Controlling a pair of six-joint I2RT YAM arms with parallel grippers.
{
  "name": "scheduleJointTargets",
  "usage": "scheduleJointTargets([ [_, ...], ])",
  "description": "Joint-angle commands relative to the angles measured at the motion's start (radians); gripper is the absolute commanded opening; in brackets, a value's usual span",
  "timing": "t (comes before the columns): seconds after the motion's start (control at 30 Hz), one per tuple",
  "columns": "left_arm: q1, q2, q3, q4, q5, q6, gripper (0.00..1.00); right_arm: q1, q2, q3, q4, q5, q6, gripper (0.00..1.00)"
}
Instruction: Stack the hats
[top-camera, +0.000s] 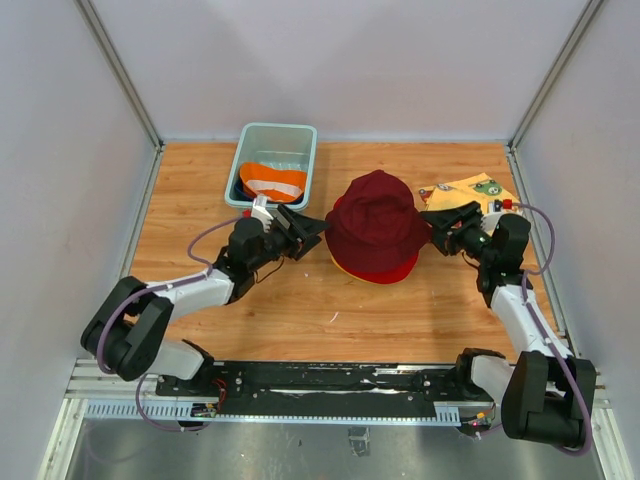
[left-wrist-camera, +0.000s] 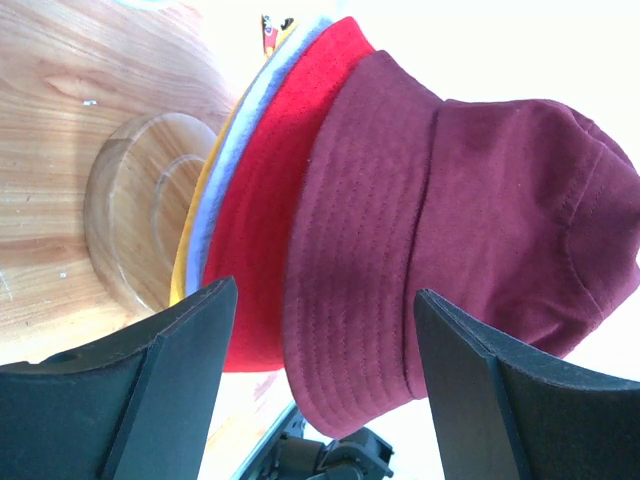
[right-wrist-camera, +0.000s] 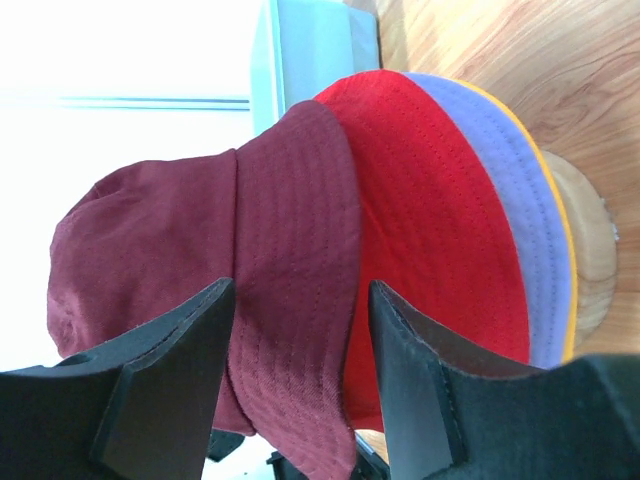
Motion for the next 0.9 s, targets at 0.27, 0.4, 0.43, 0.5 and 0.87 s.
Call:
scheduleJointTargets([
  [0.27, 0.002, 0.166, -0.07, 0.425, 0.02, -0.189, 0.76, -0.014, -0.012, -0.059, 0.136, -0.053, 0.115, 0.57],
  [0.4, 0.002, 0.196, -0.079, 0.497, 0.015, -0.218, 0.72, -0.014, -0.001, -0.072, 0.172, -0.059, 0.142, 0.56],
  [0.43, 0.002, 0.202, -0.08, 0.513, 0.014, -0.223, 0.7, -0.014, 0.001, -0.077, 0.184, -0.06, 0.152, 0.55],
  [0.5, 0.002, 0.211, -0.078, 0.536, 0.019, -0.234, 0.65, -0.014, 0.002, -0.087, 0.2, -0.059, 0.167, 0.53],
  [0.87, -0.001, 0.248, -0.099, 0.625, 0.033, -0.269, 0.16, -0.014, -0.011, -0.114, 0.209, -0.051, 0.197, 0.24],
])
